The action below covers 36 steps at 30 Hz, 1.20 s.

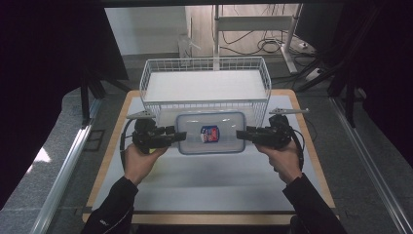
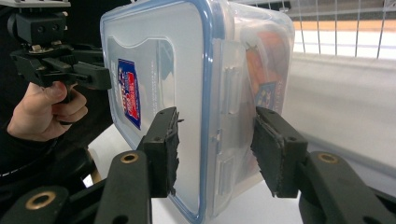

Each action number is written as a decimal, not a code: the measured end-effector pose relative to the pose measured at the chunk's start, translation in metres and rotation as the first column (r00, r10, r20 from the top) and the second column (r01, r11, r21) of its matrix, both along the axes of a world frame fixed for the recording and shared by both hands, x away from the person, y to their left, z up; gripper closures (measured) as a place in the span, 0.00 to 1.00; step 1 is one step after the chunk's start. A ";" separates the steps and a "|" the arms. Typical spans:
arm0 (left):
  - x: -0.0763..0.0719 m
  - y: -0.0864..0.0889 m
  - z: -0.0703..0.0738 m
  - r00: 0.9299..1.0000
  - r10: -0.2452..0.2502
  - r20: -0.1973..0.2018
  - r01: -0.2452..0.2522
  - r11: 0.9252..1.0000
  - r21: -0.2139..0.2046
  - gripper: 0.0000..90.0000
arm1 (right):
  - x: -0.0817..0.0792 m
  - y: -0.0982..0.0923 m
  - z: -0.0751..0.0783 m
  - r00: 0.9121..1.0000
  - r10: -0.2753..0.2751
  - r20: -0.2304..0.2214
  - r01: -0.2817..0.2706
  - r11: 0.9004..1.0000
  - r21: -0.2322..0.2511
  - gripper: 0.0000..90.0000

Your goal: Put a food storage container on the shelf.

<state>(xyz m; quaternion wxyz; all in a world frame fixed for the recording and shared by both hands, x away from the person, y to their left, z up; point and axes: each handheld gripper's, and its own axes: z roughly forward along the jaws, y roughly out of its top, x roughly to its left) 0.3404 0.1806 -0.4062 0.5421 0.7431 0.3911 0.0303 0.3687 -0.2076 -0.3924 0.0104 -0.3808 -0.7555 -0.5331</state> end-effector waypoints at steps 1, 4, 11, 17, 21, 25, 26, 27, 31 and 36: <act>0.001 0.001 0.002 1.000 0.000 0.002 0.000 1.000 -0.001 0.53 | 0.002 0.001 0.003 1.000 0.001 -0.001 -0.001 1.000 0.000 0.58; 0.005 0.003 0.010 1.000 0.005 0.009 -0.004 1.000 -0.005 0.53 | 0.006 0.004 0.011 1.000 -0.001 0.008 0.001 1.000 0.004 0.58; 0.013 0.008 0.031 1.000 0.014 0.026 -0.014 1.000 -0.001 0.53 | 0.017 0.009 0.030 1.000 0.001 0.022 -0.001 1.000 0.018 0.58; 0.022 0.011 0.051 0.999 0.017 0.049 -0.017 1.000 -0.002 0.53 | 0.026 0.012 0.049 0.999 -0.004 0.042 0.002 0.999 0.032 0.58; 0.029 0.014 0.062 0.998 0.016 0.058 -0.016 1.000 -0.006 0.53 | 0.032 0.015 0.062 0.999 -0.009 0.049 0.007 0.999 0.035 0.58; 0.038 0.018 0.075 0.998 0.018 0.063 -0.018 1.000 -0.010 0.53 | 0.041 0.018 0.074 0.998 -0.012 0.058 0.010 0.999 0.041 0.58; 0.041 0.018 0.078 0.998 0.019 0.066 -0.018 1.000 -0.009 0.53 | 0.043 0.018 0.076 0.998 -0.015 0.060 0.012 0.999 0.045 0.58; 0.043 0.019 0.080 0.998 0.020 0.067 -0.019 1.000 -0.008 0.53 | 0.045 0.019 0.079 0.998 -0.017 0.063 0.014 0.999 0.049 0.58; 0.054 0.022 0.092 0.997 0.019 0.072 -0.019 1.000 -0.007 0.53 | 0.056 0.022 0.088 0.997 -0.023 0.068 0.019 0.998 0.065 0.58; 0.069 0.026 0.106 0.997 0.027 0.074 -0.026 1.000 -0.009 0.54 | 0.069 0.025 0.096 0.997 -0.030 0.066 0.024 0.996 0.087 0.58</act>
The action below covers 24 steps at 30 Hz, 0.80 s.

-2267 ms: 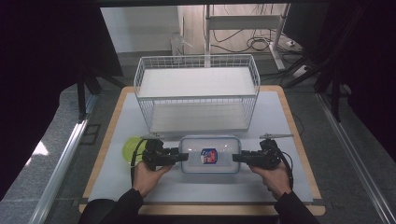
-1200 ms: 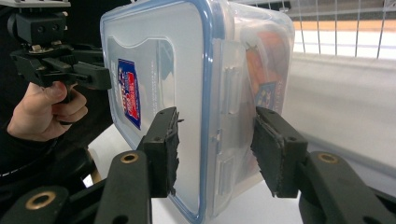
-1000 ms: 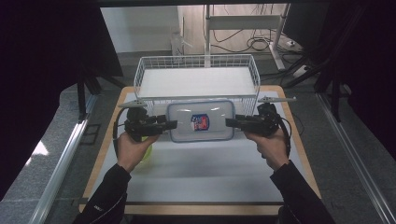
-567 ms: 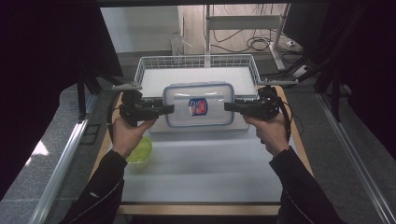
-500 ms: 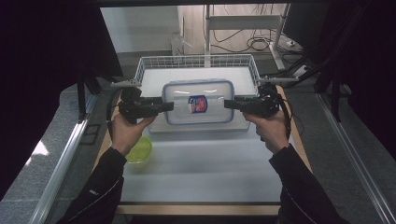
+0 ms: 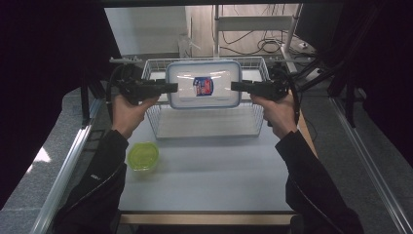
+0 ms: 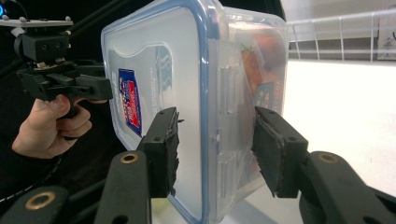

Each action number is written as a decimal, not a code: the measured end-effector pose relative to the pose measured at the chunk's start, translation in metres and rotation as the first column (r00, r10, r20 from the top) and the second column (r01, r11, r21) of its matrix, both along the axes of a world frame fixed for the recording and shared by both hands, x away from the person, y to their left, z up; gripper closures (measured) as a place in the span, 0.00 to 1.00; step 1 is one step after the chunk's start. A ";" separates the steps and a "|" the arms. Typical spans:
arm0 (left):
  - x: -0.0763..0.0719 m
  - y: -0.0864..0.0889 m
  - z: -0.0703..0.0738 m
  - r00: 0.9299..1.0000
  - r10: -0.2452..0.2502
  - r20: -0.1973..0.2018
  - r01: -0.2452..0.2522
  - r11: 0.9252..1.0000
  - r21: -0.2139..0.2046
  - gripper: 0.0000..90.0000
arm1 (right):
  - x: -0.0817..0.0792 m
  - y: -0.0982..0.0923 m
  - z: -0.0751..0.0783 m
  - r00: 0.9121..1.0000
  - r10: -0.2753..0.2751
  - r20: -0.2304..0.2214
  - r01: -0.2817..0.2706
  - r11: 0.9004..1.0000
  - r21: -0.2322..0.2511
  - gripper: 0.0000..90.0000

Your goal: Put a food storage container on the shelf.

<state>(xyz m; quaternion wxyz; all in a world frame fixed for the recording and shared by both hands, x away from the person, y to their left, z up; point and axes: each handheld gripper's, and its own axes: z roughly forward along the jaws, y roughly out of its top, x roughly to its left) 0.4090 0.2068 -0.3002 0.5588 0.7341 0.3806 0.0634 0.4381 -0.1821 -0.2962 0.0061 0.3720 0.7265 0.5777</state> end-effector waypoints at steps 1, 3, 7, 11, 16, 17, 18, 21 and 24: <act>0.002 0.001 0.001 1.000 0.003 -0.001 -0.003 1.000 -0.002 0.54 | 0.003 0.001 0.001 1.000 -0.002 -0.001 0.002 1.000 0.005 0.58; 0.008 0.002 0.005 1.000 0.007 -0.003 -0.007 1.000 -0.001 0.54 | 0.009 0.002 0.002 1.000 -0.002 -0.005 0.002 1.000 0.016 0.58; 0.020 0.003 0.008 1.000 0.009 -0.004 -0.009 1.000 -0.001 0.53 | 0.022 0.003 0.003 1.000 -0.007 -0.020 0.007 0.999 0.031 0.58; 0.033 0.003 0.006 1.000 0.014 -0.022 -0.014 1.000 -0.005 0.53 | 0.034 0.003 0.001 0.999 -0.016 -0.040 0.017 0.999 0.040 0.58; 0.045 0.004 0.000 0.999 0.019 -0.036 -0.020 0.999 -0.026 0.53 | 0.045 0.004 -0.003 0.998 -0.025 -0.060 0.027 0.999 0.043 0.58; 0.047 0.004 -0.002 0.999 0.017 -0.038 -0.018 0.999 -0.028 0.53 | 0.046 0.004 -0.003 0.997 -0.029 -0.070 0.032 0.999 0.044 0.58; 0.048 0.004 -0.004 0.999 0.019 -0.045 -0.021 0.999 -0.033 0.53 | 0.048 0.004 -0.004 0.998 -0.031 -0.063 0.034 0.999 0.042 0.58; 0.052 0.003 -0.008 0.998 0.017 -0.056 -0.019 0.999 -0.037 0.53 | 0.052 0.004 -0.005 0.996 -0.042 -0.078 0.045 0.998 0.038 0.58; 0.055 0.002 -0.013 0.997 0.016 -0.070 -0.018 0.999 -0.038 0.53 | 0.055 0.003 -0.006 0.995 -0.045 -0.089 0.049 0.998 0.035 0.58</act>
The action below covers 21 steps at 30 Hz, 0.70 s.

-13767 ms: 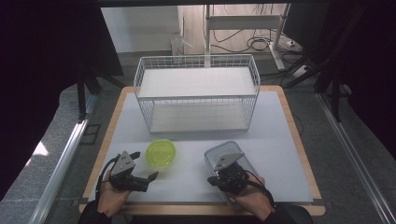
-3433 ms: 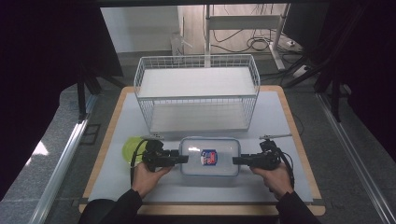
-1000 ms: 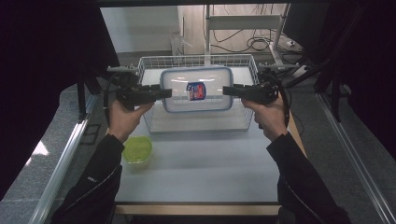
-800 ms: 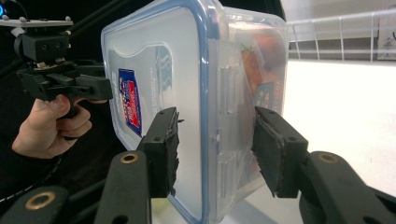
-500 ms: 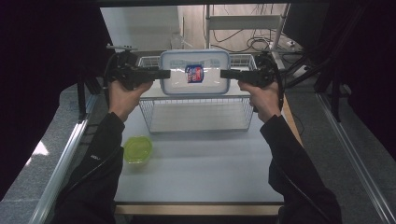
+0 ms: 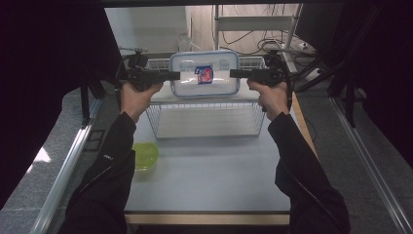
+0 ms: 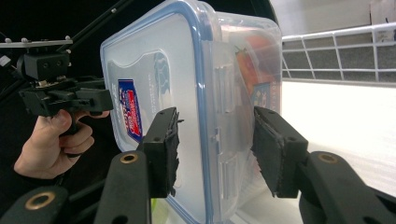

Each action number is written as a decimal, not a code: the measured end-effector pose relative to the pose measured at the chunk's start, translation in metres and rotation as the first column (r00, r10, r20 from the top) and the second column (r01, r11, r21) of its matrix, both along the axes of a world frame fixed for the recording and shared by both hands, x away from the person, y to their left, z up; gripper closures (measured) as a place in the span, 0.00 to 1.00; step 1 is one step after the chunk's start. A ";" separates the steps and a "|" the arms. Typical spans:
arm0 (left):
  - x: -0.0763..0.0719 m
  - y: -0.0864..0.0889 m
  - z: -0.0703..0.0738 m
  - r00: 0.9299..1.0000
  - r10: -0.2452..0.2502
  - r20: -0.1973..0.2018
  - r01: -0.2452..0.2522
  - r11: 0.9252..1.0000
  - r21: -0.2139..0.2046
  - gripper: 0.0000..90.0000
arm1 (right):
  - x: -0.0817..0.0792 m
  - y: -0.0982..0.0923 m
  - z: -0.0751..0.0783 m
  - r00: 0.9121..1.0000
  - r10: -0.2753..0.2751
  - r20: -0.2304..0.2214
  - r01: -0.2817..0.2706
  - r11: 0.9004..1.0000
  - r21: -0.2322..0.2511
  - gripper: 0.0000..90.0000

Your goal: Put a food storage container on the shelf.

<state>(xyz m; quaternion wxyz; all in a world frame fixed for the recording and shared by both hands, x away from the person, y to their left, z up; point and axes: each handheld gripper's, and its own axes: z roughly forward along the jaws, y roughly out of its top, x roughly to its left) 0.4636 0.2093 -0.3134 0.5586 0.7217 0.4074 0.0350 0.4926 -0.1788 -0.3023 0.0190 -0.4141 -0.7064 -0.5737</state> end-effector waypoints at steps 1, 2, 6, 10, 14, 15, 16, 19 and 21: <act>0.000 0.000 -0.001 1.000 0.000 -0.004 0.000 1.000 0.001 0.53 | 0.001 0.000 -0.002 1.000 -0.001 -0.005 0.001 1.000 -0.001 0.58; 0.000 -0.001 -0.003 1.000 0.001 -0.001 -0.001 1.000 -0.002 0.53 | 0.002 0.000 -0.003 1.000 -0.001 -0.009 0.001 1.000 -0.005 0.58; 0.000 -0.002 -0.002 1.000 0.003 0.016 -0.004 1.000 0.011 0.53 | 0.004 -0.002 -0.009 1.000 0.000 -0.025 0.001 1.000 0.016 0.57; -0.001 -0.005 -0.001 0.999 -0.001 0.043 -0.001 0.998 0.055 0.52 | 0.004 -0.002 -0.008 1.000 -0.008 -0.020 0.008 1.000 0.010 0.57; -0.005 -0.009 0.001 0.996 0.015 0.091 -0.026 0.992 0.123 0.49 | 0.003 -0.002 -0.010 1.000 -0.014 -0.004 0.014 1.000 0.015 0.56; -0.005 -0.009 0.001 0.995 0.015 0.095 -0.028 0.991 0.134 0.48 | 0.003 -0.002 -0.010 1.000 -0.017 0.006 0.017 1.000 0.009 0.56; -0.005 -0.010 0.001 0.995 0.016 0.095 -0.029 0.990 0.136 0.48 | 0.003 -0.001 -0.010 1.000 -0.021 0.008 0.021 1.000 0.010 0.56; -0.005 -0.010 0.001 0.995 0.016 0.094 -0.029 0.990 0.139 0.48 | 0.003 -0.001 -0.011 1.000 -0.023 0.016 0.023 1.000 0.009 0.56; -0.005 -0.010 0.001 0.995 0.017 0.094 -0.031 0.990 0.141 0.47 | 0.003 -0.001 -0.011 1.000 -0.022 0.018 0.022 1.000 0.004 0.56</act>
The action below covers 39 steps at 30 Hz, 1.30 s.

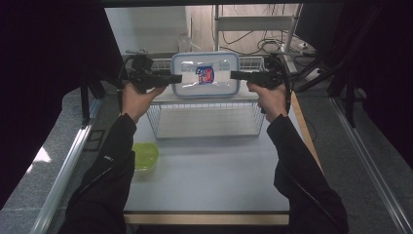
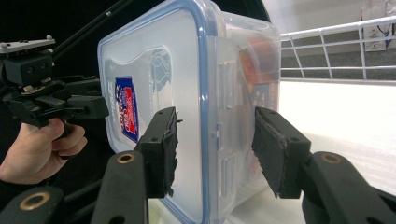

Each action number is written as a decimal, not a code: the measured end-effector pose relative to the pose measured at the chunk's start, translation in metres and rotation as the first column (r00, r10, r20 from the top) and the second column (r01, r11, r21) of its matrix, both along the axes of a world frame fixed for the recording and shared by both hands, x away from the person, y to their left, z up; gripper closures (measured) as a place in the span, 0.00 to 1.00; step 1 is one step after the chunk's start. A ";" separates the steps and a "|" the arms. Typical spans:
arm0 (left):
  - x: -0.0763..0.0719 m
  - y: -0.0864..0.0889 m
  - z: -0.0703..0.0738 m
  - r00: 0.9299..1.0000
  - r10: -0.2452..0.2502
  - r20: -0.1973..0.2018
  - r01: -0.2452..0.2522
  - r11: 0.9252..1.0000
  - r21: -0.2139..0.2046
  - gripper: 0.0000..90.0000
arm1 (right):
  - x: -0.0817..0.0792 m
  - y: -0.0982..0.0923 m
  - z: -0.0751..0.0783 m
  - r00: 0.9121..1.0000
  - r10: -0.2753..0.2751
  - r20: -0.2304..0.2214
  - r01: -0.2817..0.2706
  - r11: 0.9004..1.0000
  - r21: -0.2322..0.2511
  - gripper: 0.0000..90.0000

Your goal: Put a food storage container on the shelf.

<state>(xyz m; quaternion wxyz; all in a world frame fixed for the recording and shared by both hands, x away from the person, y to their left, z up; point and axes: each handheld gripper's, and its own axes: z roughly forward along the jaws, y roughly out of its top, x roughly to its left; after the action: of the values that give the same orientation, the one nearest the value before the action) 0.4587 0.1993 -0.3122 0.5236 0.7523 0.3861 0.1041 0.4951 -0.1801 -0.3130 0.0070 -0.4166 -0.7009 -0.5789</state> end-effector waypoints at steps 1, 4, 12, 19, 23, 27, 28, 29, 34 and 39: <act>0.000 -0.001 0.000 1.000 0.005 -0.001 -0.005 1.000 0.010 0.47 | 0.000 0.000 0.000 1.000 0.000 0.003 0.000 1.000 -0.005 0.56; 0.000 -0.003 -0.003 1.000 0.014 0.006 -0.014 0.998 0.055 0.44 | 0.000 0.001 0.000 1.000 -0.007 0.021 0.007 1.000 -0.027 0.54; 0.005 -0.003 -0.009 1.000 0.015 -0.016 -0.014 0.999 0.033 0.44 | 0.004 0.002 -0.002 0.999 -0.045 0.024 0.046 0.997 -0.062 0.54; 0.001 -0.007 -0.012 0.999 0.030 0.025 -0.032 0.998 0.057 0.38 | 0.002 0.005 0.001 0.994 -0.067 0.082 0.075 0.992 -0.098 0.54; -0.011 -0.004 -0.010 0.998 0.037 0.048 -0.039 0.998 0.043 0.46 | -0.013 -0.001 0.006 0.986 -0.052 0.161 0.072 0.990 -0.118 0.62; -0.018 -0.008 -0.018 0.999 0.011 0.044 -0.013 0.999 0.050 0.64 | -0.031 -0.001 0.002 0.974 -0.014 0.227 0.053 0.984 -0.167 0.83; -0.018 -0.009 -0.020 0.999 0.008 0.039 -0.010 0.999 0.050 0.70 | -0.035 0.002 -0.002 0.975 0.010 0.224 0.033 0.982 -0.188 0.87; -0.017 -0.012 -0.023 0.999 0.011 0.035 -0.012 0.999 0.053 0.73 | -0.036 0.004 -0.005 0.975 0.022 0.220 0.025 0.978 -0.206 0.89; -0.009 -0.019 -0.030 0.999 0.031 0.012 -0.032 0.998 0.058 0.86 | -0.029 0.016 -0.019 0.979 0.038 0.201 0.018 0.963 -0.270 0.97; -0.008 -0.023 -0.031 1.000 0.025 0.015 -0.025 0.999 0.047 0.89 | -0.018 0.014 -0.021 0.984 0.022 0.176 0.023 0.968 -0.250 0.99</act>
<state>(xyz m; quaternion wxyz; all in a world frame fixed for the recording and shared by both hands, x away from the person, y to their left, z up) 0.4511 0.1761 -0.3437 0.5070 0.7589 0.3891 0.1252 0.4768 -0.1662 -0.3344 -0.1085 -0.3611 -0.7661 -0.5205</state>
